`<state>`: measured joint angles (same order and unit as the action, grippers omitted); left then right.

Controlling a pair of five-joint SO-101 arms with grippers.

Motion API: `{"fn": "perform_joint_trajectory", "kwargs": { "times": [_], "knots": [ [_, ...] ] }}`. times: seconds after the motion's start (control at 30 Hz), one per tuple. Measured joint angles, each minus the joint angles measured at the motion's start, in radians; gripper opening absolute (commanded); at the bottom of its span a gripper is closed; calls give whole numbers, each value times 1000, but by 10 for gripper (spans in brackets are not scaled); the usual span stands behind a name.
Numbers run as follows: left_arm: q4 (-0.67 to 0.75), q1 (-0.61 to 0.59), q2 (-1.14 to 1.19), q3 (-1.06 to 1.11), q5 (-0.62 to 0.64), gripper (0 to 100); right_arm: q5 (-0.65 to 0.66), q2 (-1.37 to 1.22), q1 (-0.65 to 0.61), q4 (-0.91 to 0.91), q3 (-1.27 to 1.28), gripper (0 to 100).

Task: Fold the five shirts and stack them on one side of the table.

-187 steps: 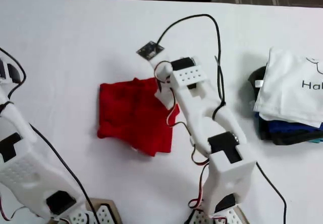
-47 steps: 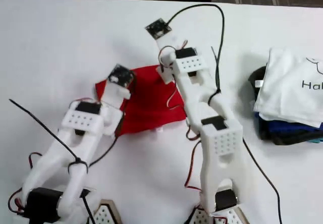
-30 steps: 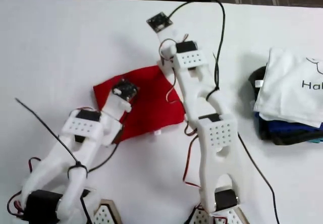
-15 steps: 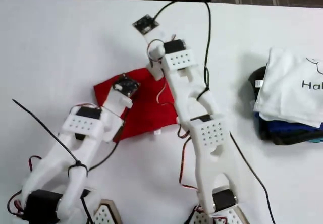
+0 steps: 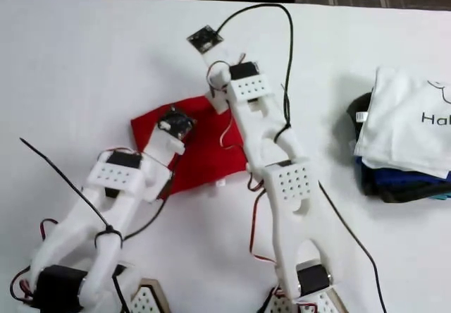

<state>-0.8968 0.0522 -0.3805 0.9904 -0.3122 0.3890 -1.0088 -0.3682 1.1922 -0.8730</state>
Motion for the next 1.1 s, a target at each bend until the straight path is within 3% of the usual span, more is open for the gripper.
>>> {"fn": "perform_joint_trajectory", "kwargs": {
  "times": [0.2, 0.4, 0.6, 0.83, 1.1],
  "knots": [
    [-17, 0, 0, -6, 0, 26, 0, -3, 38, 66, -153, 31],
    [-226, -49, -14, -203, 2, 33, 0, -11, 29, 267, -390, 175],
    [-328, -376, -115, -457, -15, 211, 58, -11, -71, 358, -427, 252],
    [-339, -786, -126, -437, -89, 203, 199, -84, -235, 361, -427, 252],
    [-339, -962, -132, -410, -89, 203, 316, -199, -252, 356, -437, 255]
  ]
}}
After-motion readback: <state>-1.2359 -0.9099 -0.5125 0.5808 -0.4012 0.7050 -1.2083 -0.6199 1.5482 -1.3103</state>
